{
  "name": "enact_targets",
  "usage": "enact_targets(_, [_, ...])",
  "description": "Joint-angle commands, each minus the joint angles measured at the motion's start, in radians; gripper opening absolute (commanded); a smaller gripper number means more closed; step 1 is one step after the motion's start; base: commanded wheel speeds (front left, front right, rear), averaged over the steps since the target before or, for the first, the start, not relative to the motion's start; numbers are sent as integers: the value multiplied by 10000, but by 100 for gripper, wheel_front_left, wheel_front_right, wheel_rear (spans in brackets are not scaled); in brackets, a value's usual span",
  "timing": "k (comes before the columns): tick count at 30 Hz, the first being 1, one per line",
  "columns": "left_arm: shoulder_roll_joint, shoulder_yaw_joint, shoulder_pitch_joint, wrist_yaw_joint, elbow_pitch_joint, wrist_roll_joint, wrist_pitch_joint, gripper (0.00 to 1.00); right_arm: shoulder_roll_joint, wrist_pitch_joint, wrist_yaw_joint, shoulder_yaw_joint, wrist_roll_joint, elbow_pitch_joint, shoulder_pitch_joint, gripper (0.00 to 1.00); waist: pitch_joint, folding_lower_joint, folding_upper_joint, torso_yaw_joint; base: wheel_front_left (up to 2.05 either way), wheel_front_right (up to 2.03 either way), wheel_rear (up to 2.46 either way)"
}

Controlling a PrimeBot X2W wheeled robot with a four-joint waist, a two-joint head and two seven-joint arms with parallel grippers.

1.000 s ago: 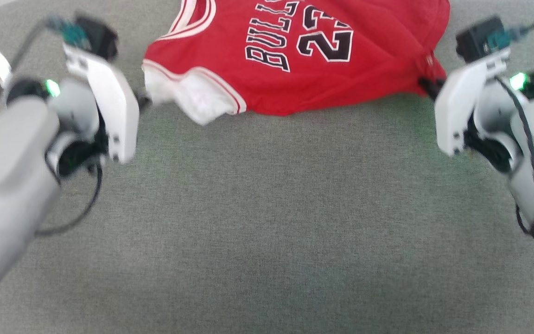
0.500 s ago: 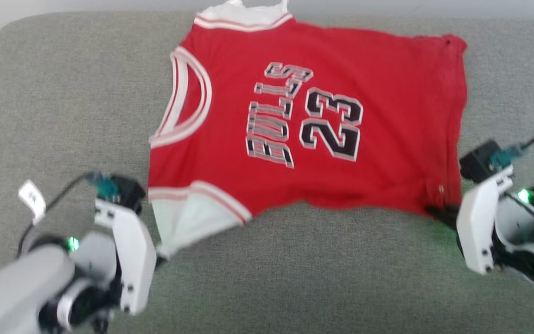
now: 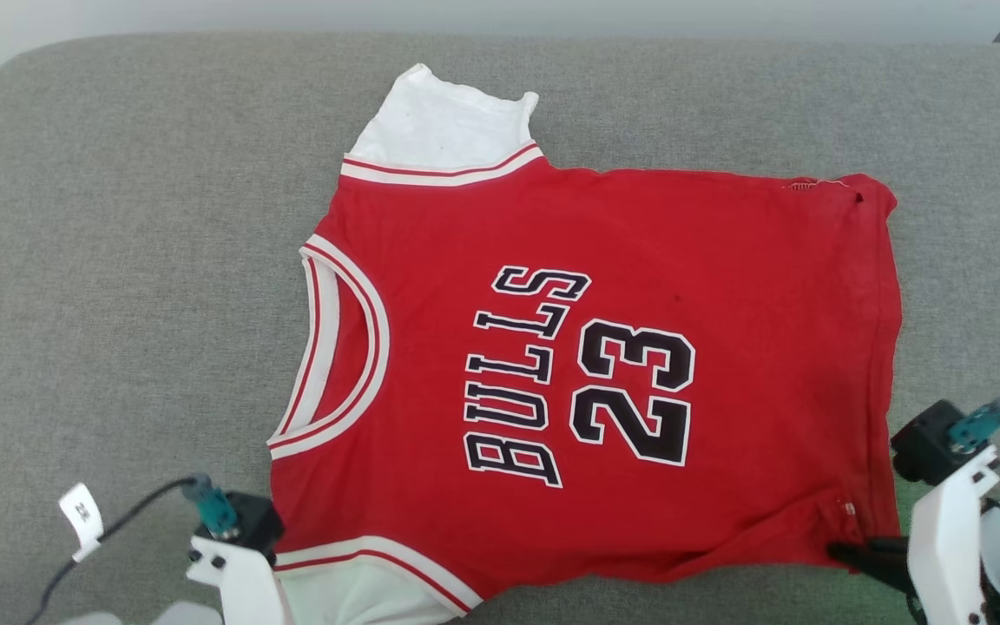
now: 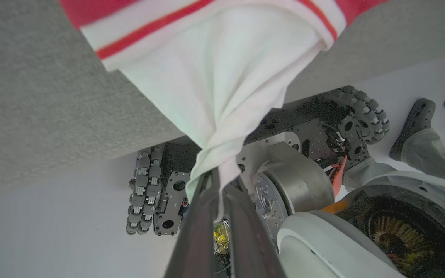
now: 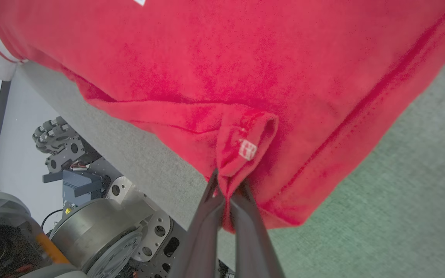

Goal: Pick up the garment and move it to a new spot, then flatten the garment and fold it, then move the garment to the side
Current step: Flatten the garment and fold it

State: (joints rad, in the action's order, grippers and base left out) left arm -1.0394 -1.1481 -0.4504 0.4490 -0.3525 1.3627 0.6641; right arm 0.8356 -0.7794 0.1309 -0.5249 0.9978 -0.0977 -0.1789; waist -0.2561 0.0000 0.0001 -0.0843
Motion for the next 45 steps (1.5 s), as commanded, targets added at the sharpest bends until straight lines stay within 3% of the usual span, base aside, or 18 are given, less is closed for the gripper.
enact_targets(1, [-60,175,-56,88,-81,66,-93,0,6,193,-3,245,17,-126,199,0,-20,0,-1,7,0,0,0])
enact_targets(7, [-401,1119,-1303,-33,-316,-524,-519,0,-427,612,-3,1337,-450,-385,282,0,-120,0,-1,106,0,0,0])
enact_targets(14, [-151,1964,-3388,-1027,752,-1570,-685,0,-1493,779,-3,2508,-1545,-412,-648,0,-350,0,-1,425,0,0,0])
enact_targets(17, [342,2028,-4113,-1618,1708,-1894,-742,0,-1956,828,-3,2720,-2216,-132,-1286,0,-487,0,-1,572,0,0,0])
enact_targets(18, [725,1972,-4534,-1996,2459,-2130,-759,0,-2276,860,-3,2721,-2532,175,-1718,0,-586,0,-1,650,0,0,0])
enact_targets(24, [2035,1646,-5279,-3011,5198,-2330,-694,0,-3054,1076,-3,2244,-3300,1710,-3025,0,-856,0,-1,802,0,0,0])
enact_targets(30, [3366,1231,-5477,-3788,8067,-2049,-365,0,-3628,1016,-3,1508,-3493,3493,-3972,0,-985,0,-1,884,0,0,0])
enact_targets(33, [3711,1096,-5587,-3981,8855,-2097,-184,0,-3748,989,-3,1366,-3554,3961,-4265,0,-993,0,-1,905,0,0,0])
enact_targets(34, [3874,1077,-5612,-4046,9203,-2027,-80,6,-3815,983,-3,1304,-3562,4180,-4399,0,-990,0,-1,917,0,0,0])
enact_targets(35, [3997,1070,-5647,-4101,9497,-1987,-23,26,-3865,975,-3,1239,-3552,4308,-4494,22,-975,0,-1,929,0,0,0])
enact_targets(36, [4052,1050,-5775,-4164,9691,-2070,-59,52,-3866,983,-3,1208,-3562,4403,-4591,36,-959,0,-1,943,0,0,0])
enact_targets(37, [4086,1100,-5920,-4170,9847,-2107,-165,94,-3843,976,-3,1192,-3582,4465,-4655,62,-940,0,-1,954,0,0,0])
enact_targets(38, [4145,1174,-5995,-4156,9944,-2064,-210,100,-3813,951,-3,1170,-3552,4460,-4680,100,-914,0,-1,953,0,0,0])
enact_targets(45, [3592,1379,-6008,-3639,9251,-2125,-266,100,-3697,1861,-3,2214,-3845,3655,-4111,100,-703,0,-1,908,0,0,0])
